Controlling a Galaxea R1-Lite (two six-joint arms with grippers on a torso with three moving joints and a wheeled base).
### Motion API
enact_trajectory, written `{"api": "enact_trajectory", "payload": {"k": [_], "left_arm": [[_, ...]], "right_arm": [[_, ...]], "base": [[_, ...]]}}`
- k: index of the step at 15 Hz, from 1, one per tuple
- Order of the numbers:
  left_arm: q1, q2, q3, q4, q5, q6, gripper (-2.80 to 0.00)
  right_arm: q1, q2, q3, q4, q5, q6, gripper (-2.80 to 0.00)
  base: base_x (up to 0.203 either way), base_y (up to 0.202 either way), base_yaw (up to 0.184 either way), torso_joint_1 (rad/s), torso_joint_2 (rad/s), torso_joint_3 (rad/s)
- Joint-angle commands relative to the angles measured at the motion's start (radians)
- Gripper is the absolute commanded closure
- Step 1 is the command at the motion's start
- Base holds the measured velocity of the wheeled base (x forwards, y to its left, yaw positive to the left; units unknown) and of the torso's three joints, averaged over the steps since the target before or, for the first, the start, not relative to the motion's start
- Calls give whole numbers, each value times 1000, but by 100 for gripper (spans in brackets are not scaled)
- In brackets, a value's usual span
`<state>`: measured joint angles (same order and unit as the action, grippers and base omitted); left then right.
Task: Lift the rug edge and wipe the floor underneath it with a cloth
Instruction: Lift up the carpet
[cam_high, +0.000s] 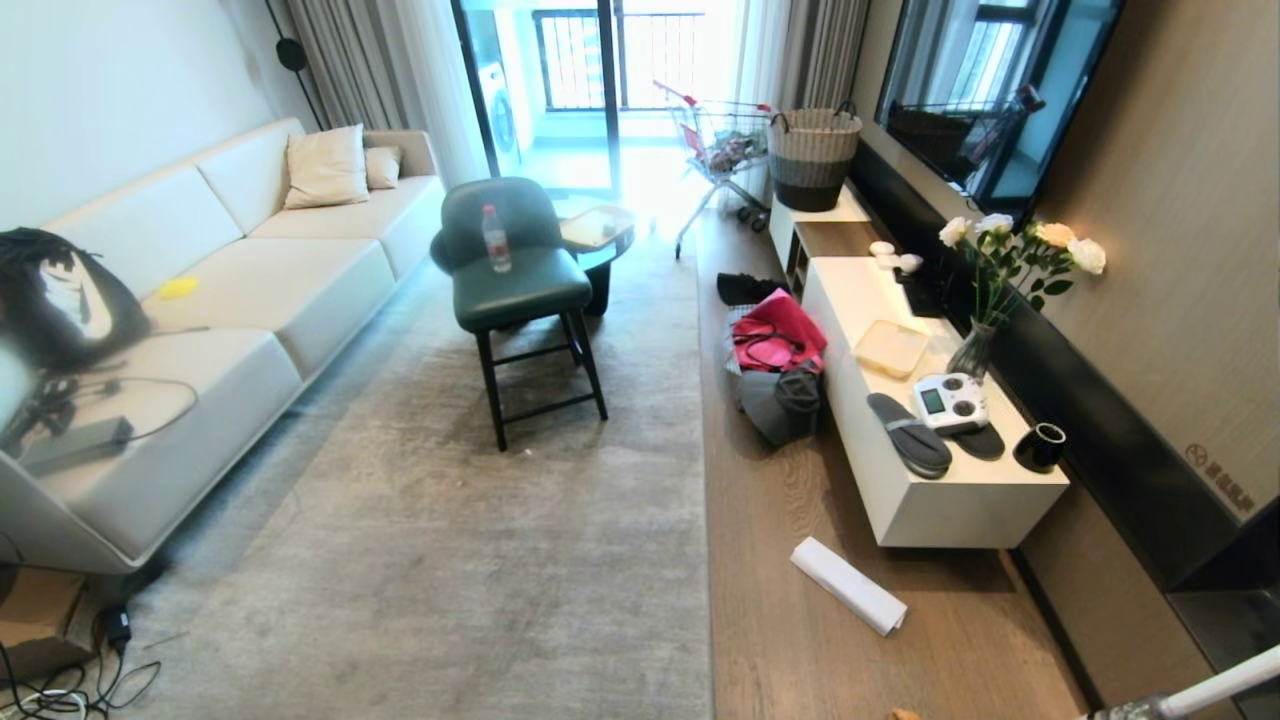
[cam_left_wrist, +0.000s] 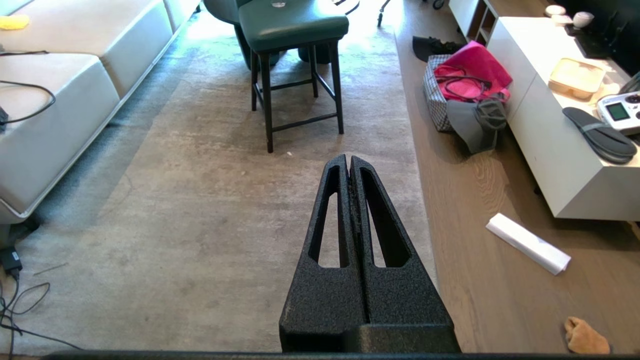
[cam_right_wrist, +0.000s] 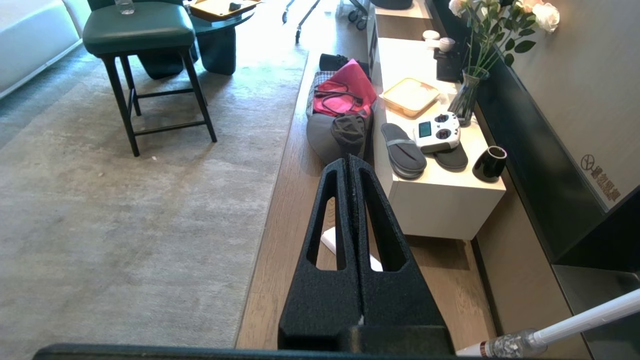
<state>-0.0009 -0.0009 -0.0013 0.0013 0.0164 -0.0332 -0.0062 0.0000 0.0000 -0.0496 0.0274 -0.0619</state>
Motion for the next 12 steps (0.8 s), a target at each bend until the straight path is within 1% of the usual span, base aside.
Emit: {"api": "enact_trajectory", "payload": {"k": [1, 12], "left_arm": [[-1, 1, 0, 0, 0, -1, 0], [-1, 1, 0, 0, 0, -1, 0]], "right_arm": [[0, 0, 0, -1, 1, -1, 0], [0, 0, 0, -1, 0, -1, 0]], "base": [[0, 0, 0, 0, 0, 0], [0, 0, 0, 0, 0, 0]]}}
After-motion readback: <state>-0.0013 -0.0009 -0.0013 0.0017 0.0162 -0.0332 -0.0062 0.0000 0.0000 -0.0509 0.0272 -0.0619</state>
